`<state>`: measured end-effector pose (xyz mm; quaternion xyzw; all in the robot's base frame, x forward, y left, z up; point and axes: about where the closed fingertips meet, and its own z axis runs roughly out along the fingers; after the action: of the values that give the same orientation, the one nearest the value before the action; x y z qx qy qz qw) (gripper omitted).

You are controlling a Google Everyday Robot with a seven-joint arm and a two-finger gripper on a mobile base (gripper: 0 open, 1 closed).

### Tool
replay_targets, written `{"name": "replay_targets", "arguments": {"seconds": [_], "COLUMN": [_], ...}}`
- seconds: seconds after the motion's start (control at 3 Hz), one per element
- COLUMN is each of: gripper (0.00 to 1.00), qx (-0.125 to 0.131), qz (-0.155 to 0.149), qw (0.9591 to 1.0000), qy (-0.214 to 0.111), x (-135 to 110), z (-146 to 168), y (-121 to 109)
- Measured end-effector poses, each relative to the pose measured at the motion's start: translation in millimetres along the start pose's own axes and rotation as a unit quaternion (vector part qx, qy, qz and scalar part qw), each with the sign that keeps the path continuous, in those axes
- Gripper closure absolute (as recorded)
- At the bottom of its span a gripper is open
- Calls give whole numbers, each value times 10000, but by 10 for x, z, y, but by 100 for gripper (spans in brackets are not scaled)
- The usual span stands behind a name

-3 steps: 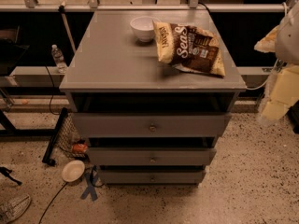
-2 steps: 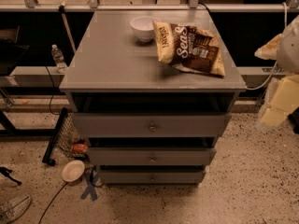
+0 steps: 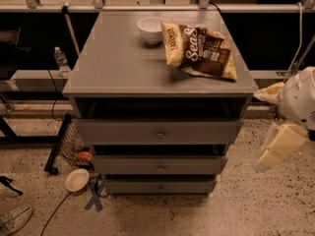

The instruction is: Open bottom drawer

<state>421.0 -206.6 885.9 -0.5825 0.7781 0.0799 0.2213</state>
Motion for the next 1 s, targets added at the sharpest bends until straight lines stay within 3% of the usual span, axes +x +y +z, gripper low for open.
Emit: {"name": "replay_targets", "arguments": {"seconds": [0.33,0.67,1.0], "gripper": [0,0,0], "qx": [-491,-491,-430], "qz": [218,218,294], "qw": [9978,9978,9978], "qy": [-391,-391,-419], "x": [72,72,197], "z": [520,520,731], "y": [233,233,224]}}
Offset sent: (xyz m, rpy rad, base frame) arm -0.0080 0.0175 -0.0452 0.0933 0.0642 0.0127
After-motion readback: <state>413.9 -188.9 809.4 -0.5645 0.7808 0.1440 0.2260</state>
